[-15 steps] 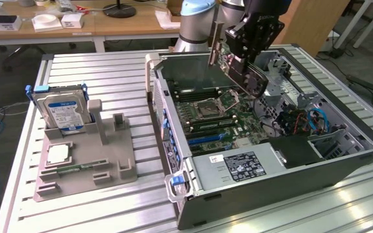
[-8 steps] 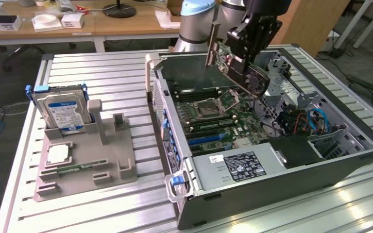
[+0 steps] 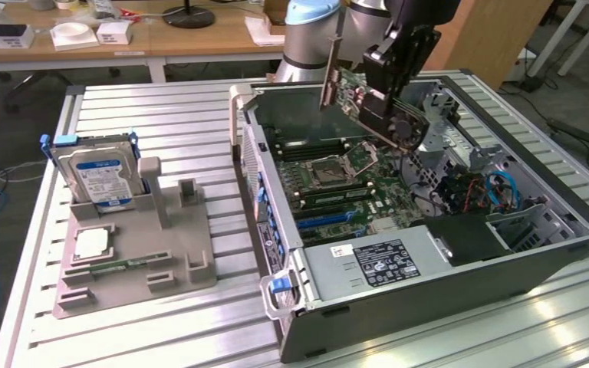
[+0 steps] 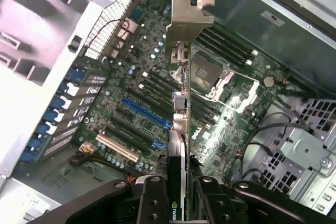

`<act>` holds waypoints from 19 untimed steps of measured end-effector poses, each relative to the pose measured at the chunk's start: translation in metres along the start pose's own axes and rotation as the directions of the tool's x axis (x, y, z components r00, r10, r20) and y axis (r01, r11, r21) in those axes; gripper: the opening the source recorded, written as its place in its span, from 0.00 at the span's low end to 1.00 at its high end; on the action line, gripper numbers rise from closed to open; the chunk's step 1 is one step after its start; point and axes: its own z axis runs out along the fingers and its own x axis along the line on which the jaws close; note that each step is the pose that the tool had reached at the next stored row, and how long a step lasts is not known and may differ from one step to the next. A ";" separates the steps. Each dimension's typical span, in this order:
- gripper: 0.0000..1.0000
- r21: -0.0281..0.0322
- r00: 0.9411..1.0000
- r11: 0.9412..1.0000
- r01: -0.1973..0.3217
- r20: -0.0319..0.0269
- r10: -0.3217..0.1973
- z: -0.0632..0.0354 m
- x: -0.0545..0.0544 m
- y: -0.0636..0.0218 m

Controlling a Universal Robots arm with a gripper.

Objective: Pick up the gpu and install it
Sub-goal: 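Insert the gpu into the slot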

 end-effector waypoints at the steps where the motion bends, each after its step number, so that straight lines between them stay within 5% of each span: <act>1: 0.26 0.000 1.000 1.000 0.013 0.000 -0.013 0.0000 0.000 0.0000; 10: 0.26 -0.001 0.993 0.993 0.120 0.000 -0.120 0.0000 0.000 0.0000; 19: 0.26 -0.002 0.973 0.973 0.232 0.000 -0.232 0.0000 0.000 0.0000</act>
